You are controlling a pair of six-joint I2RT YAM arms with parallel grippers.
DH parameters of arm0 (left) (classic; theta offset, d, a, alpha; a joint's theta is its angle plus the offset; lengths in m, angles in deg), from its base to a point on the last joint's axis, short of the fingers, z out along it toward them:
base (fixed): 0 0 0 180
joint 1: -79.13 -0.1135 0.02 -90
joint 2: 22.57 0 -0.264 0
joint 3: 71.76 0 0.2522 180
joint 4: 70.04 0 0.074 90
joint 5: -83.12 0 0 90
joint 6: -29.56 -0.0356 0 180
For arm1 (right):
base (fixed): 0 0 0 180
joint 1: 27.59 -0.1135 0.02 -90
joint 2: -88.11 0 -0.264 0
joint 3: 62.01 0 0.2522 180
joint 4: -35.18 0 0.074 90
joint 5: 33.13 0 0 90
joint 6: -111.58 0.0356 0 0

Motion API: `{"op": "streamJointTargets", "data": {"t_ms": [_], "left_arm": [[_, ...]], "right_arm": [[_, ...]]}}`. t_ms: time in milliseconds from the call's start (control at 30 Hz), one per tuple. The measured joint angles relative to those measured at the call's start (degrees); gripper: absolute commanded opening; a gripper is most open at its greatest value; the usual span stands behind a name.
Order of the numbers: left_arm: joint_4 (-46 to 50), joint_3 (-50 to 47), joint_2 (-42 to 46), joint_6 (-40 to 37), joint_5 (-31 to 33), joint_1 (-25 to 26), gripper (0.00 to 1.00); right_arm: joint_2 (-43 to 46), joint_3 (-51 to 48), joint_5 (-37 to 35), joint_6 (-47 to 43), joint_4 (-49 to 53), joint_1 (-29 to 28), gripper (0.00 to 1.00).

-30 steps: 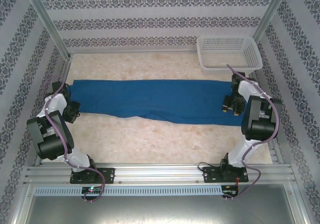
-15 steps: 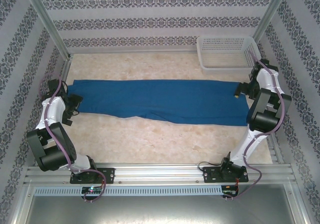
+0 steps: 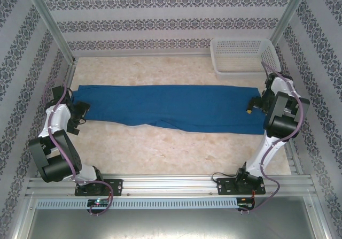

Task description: Roll up the long pants

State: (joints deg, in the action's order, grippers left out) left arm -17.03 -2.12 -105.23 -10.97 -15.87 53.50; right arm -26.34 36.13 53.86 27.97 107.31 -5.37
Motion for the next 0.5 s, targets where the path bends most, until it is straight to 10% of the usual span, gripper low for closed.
{"op": "streamJointTargets", "data": {"t_ms": [300,400,433,500], "left_arm": [[-1.14,-0.04,-0.02,0.00,-0.79,0.00,1.00],[-1.14,-0.04,-0.02,0.00,-1.09,0.00,1.00],[-1.14,-0.04,-0.02,0.00,-1.11,0.00,1.00],[-1.14,-0.04,-0.02,0.00,-1.11,0.00,1.00]], "right_arm": [[-2.80,-0.90,-3.74,0.85,-1.09,-5.27,0.78],[-2.80,-0.92,-3.37,0.68,-1.18,-5.90,0.42],[-2.80,-1.01,-3.08,0.83,-1.36,-6.29,0.08],[-2.80,-1.38,-2.36,0.90,-1.77,-7.04,0.00]]}}
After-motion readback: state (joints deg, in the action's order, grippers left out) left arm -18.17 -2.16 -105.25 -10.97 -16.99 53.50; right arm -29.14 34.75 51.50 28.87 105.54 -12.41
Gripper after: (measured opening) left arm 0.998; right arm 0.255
